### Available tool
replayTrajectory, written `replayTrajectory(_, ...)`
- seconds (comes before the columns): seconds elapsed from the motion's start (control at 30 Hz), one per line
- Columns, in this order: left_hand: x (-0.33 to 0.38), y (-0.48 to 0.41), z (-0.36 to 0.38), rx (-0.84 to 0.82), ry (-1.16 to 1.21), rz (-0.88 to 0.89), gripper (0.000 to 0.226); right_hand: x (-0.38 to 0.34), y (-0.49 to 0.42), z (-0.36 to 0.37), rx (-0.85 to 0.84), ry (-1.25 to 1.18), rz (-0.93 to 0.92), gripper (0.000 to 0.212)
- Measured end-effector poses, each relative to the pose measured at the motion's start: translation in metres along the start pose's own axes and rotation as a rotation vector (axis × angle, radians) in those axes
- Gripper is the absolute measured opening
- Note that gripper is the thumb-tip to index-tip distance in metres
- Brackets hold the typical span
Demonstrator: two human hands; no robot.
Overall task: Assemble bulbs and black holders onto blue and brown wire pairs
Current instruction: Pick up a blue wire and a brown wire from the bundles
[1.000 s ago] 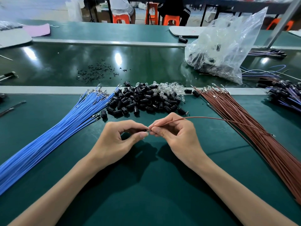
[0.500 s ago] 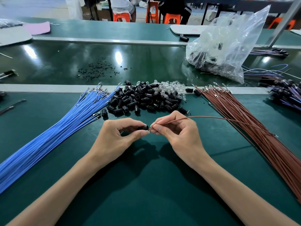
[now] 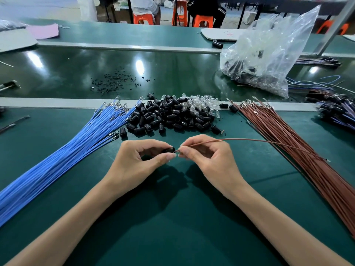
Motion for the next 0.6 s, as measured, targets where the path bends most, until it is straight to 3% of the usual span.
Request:
replayTrajectory(0.17,-0.0017,0.0007,-0.0002,-0.026,-0.013,-0.022,0.008,0.0017,-0.0007,0.0014,0.010,0.089,0.026,0.020)
replayTrajectory(0.6,-0.0026,0.0010,0.0007,-0.079,-0.040,-0.051,0.020,-0.0020,0.0003,-0.0002,0.016,0.060,0.015,0.019)
Point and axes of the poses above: each hand's wrist, its own y-axis away from the middle knuckle, its own z-axis out of the palm, x = y × z, the point moved 3 cm from there along -y, towards the middle knuckle, and after that the axes turned 14 degrees about -x, right-handed, at the moved point
